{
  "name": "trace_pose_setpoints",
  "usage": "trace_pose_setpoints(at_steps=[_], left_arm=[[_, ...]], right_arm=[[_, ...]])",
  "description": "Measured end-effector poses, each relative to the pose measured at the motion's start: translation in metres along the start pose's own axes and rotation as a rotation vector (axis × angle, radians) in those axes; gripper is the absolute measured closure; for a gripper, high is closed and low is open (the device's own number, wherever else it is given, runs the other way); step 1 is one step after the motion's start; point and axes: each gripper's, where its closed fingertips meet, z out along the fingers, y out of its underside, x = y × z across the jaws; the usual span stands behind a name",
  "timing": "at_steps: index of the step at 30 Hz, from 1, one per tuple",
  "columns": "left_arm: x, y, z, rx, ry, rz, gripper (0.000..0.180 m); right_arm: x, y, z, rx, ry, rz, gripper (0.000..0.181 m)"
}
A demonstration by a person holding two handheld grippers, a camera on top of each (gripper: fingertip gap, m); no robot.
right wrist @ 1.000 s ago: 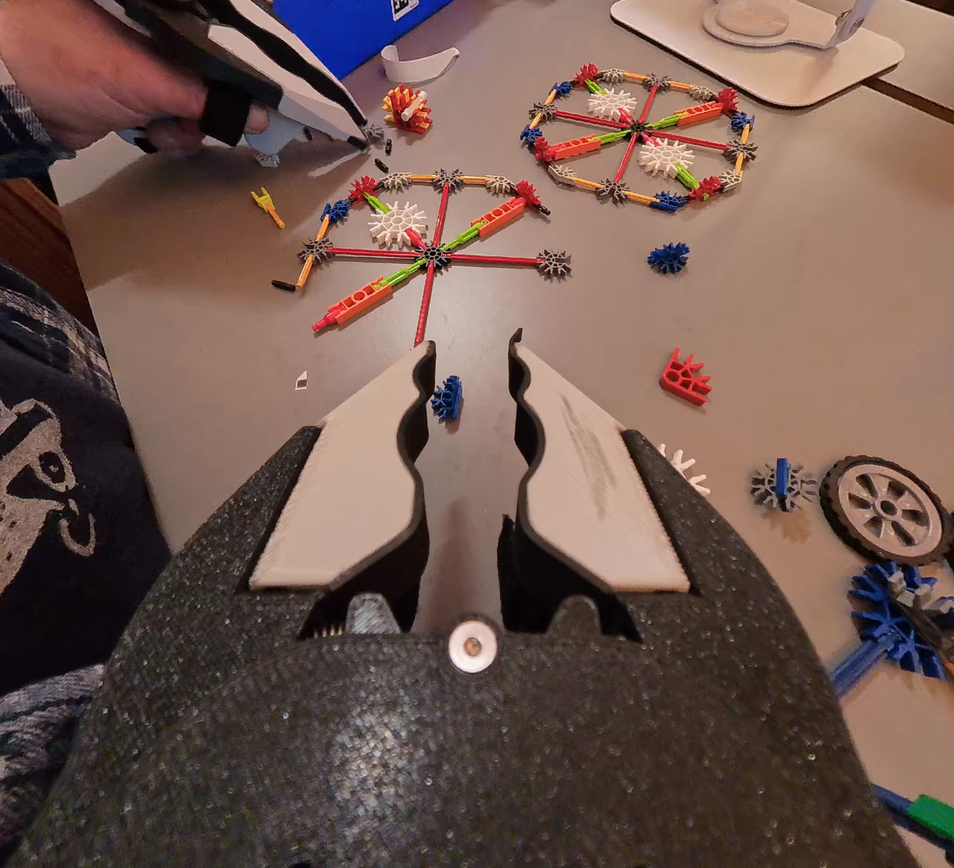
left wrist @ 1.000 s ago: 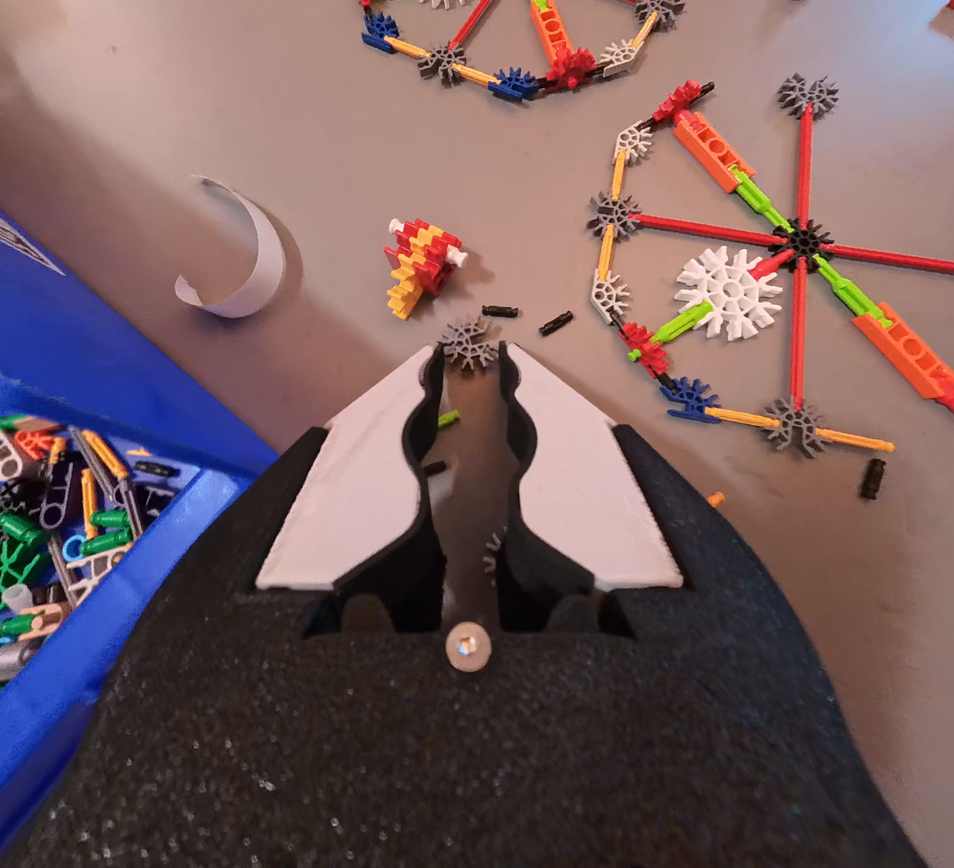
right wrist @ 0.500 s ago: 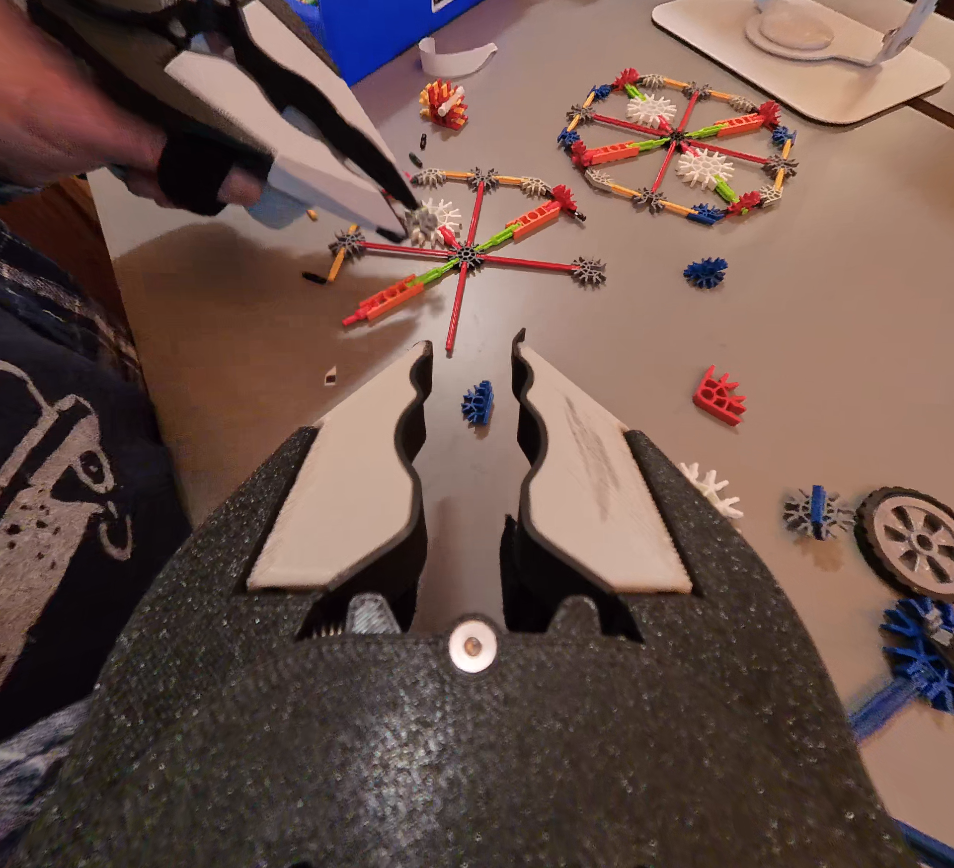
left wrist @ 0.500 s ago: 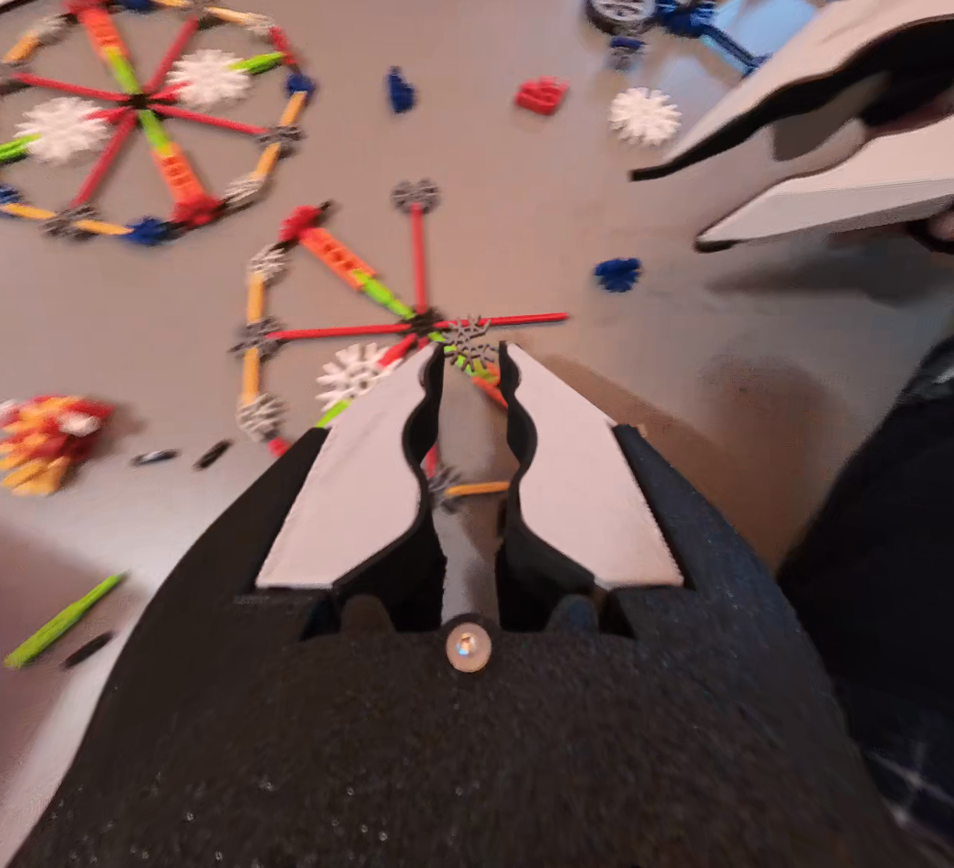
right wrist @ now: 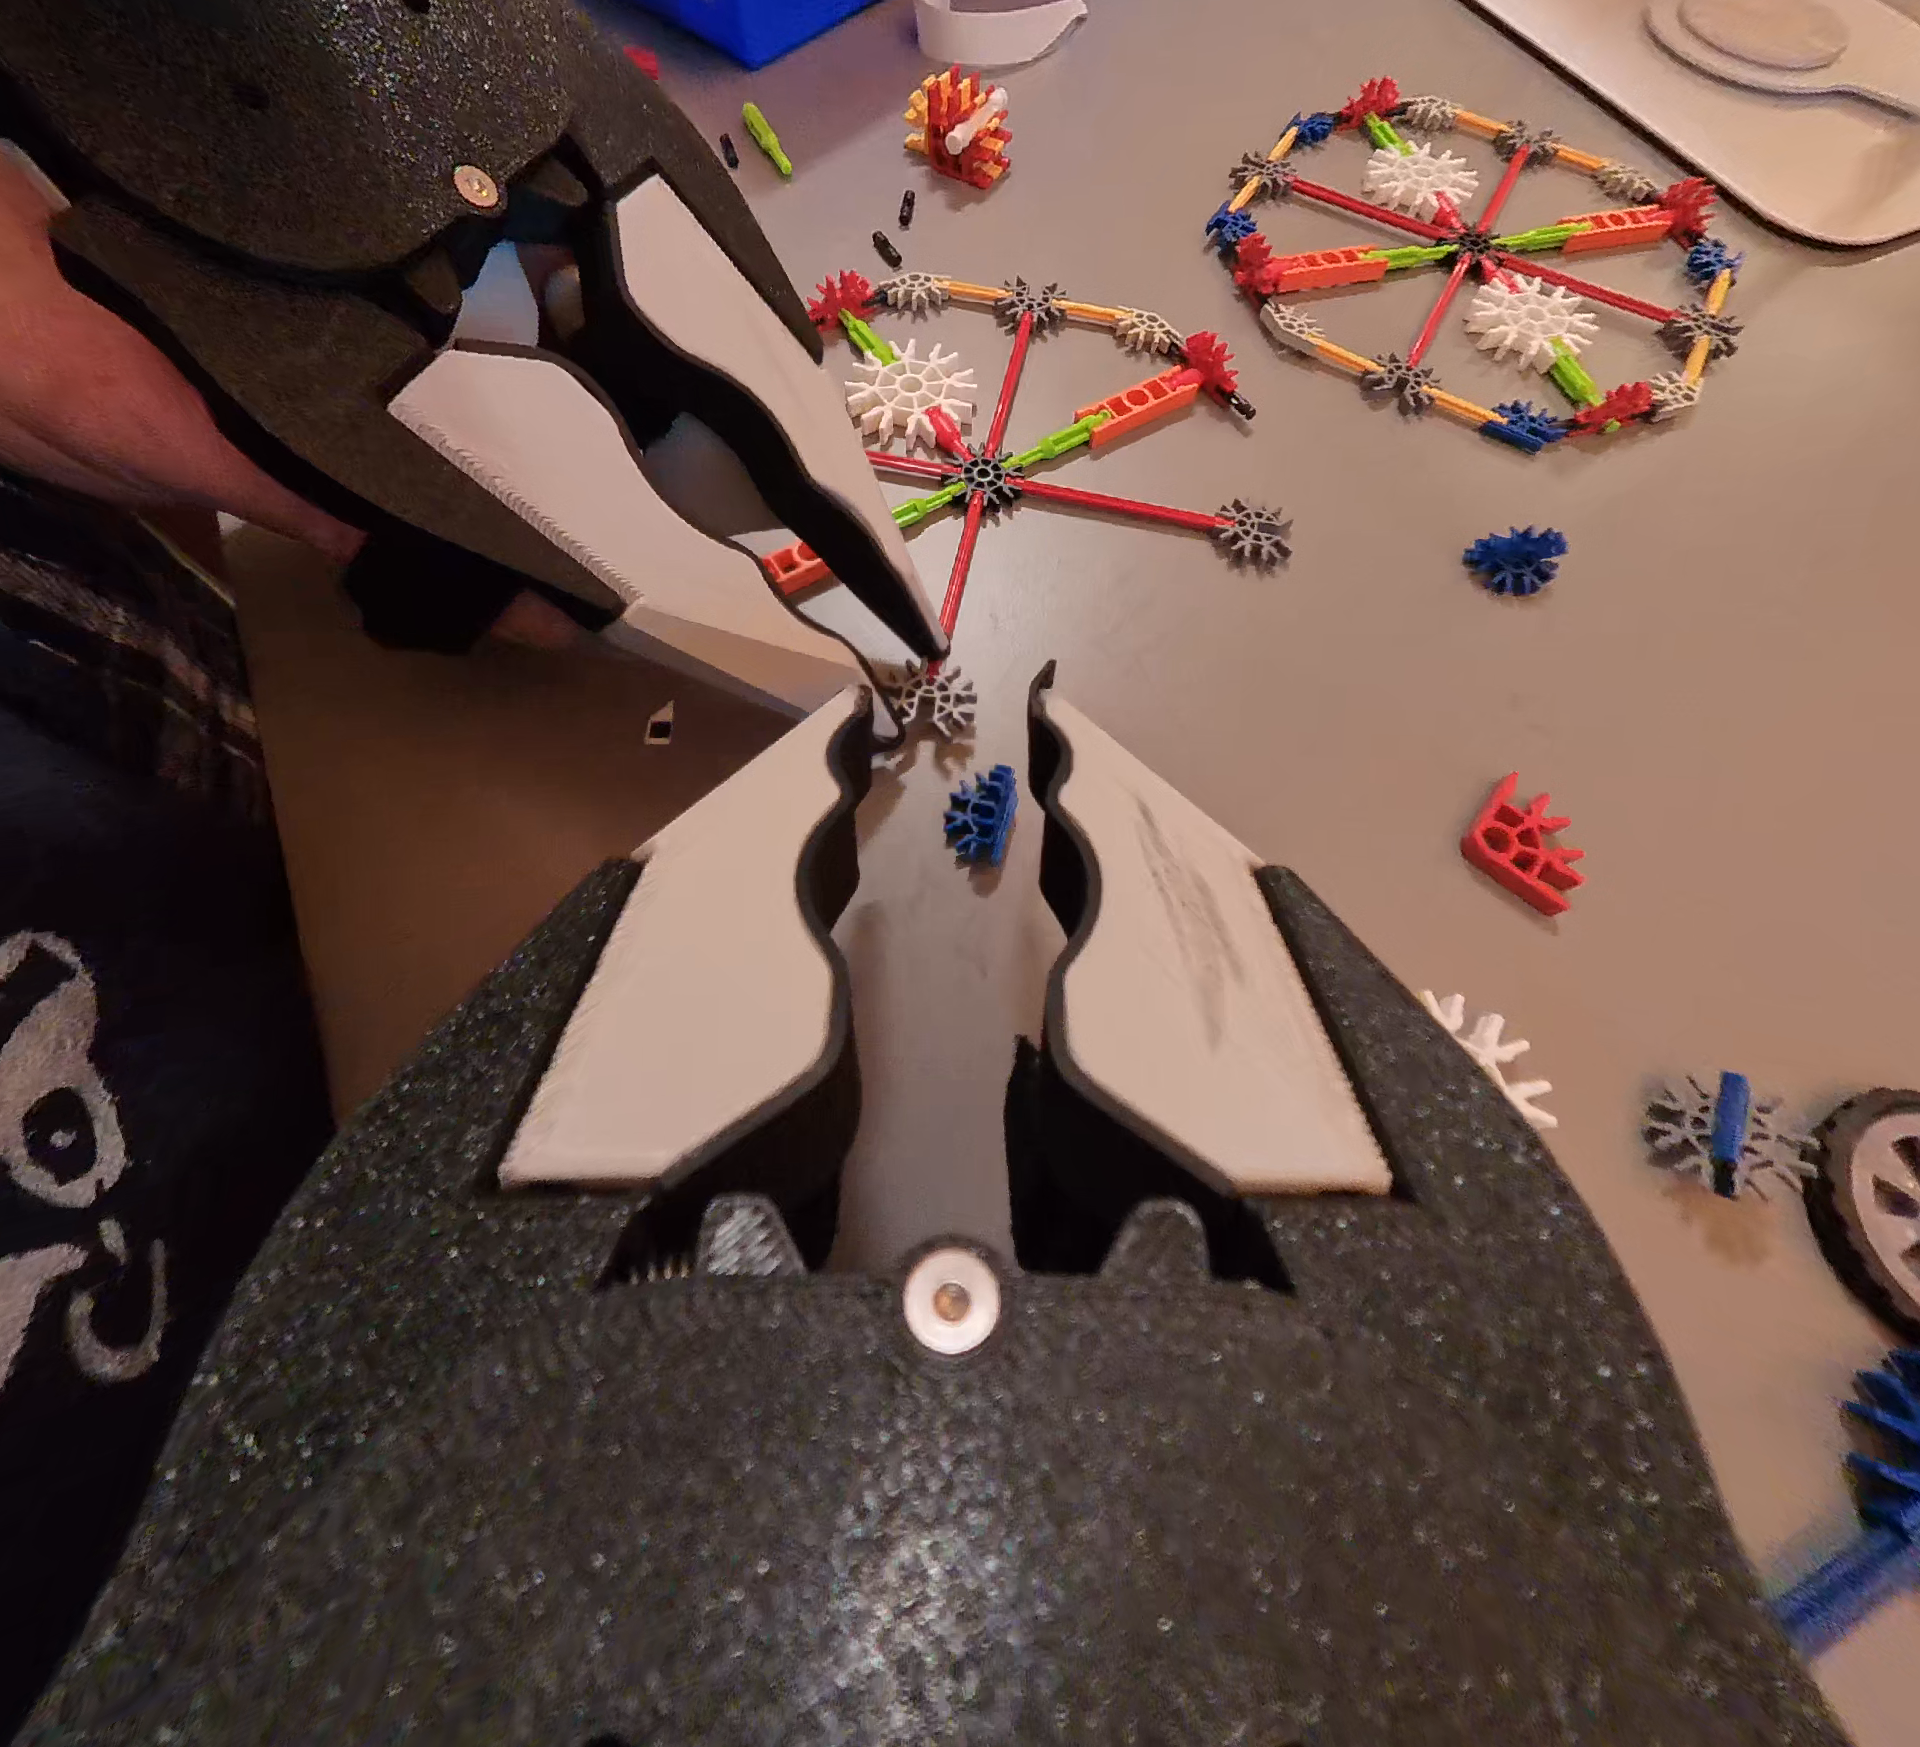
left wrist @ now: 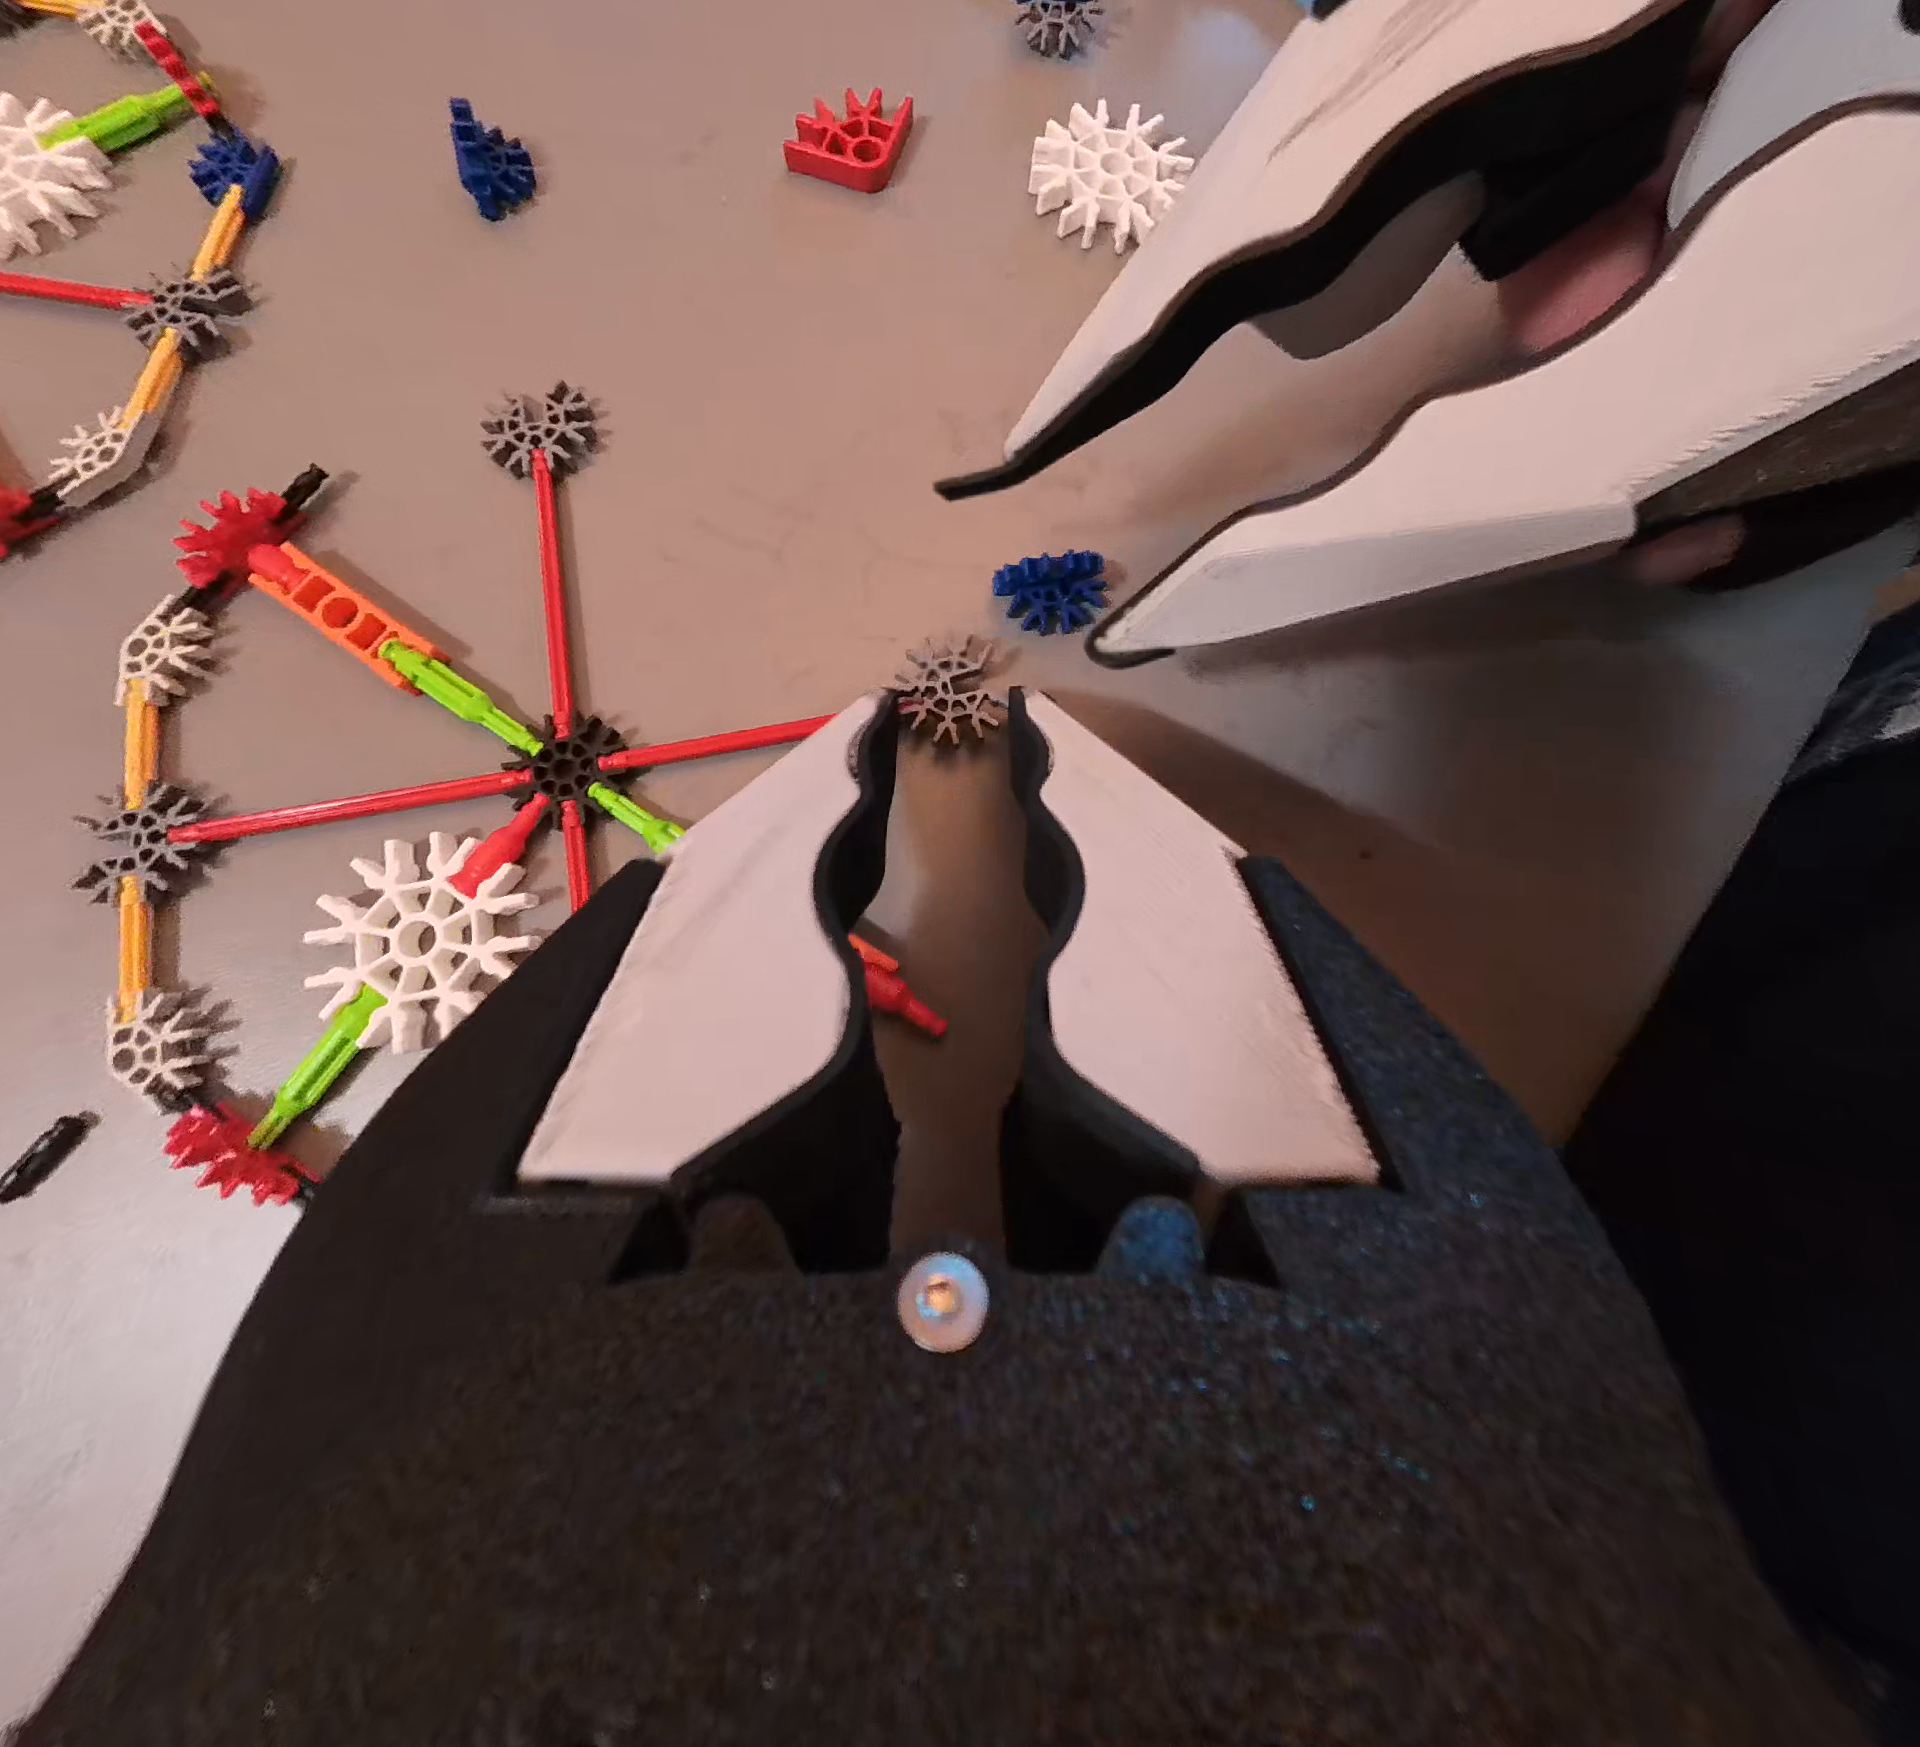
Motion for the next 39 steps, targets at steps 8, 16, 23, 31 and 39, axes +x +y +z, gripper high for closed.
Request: trace_pose_setpoints(at_steps=[8, 16, 23, 31, 39], left_arm=[[-0.003, 0.001, 0.001, -0.01, -0.007, 0.009, 0.161], [-0.004, 0.002, 0.0, -0.01, -0.005, 0.008, 0.161], [-0.005, 0.006, -0.004, -0.007, -0.008, 0.005, 0.162], [-0.006, 0.007, -0.013, 0.009, -0.009, 0.003, 0.165], [-0.01, 0.012, -0.015, -0.002, -0.029, 0.045, 0.173]], right_arm=[[0.003, 0.005, 0.015, -0.068, -0.015, -0.027, 0.166], [-0.004, 0.011, 0.032, -0.165, -0.048, -0.089, 0.181], [-0.007, 0.012, 0.036, -0.205, -0.062, -0.109, 0.181], [-0.01, 0.01, 0.039, -0.239, -0.029, -0.142, 0.181], [-0.014, 0.008, 0.042, -0.259, 0.007, -0.192, 0.181]])
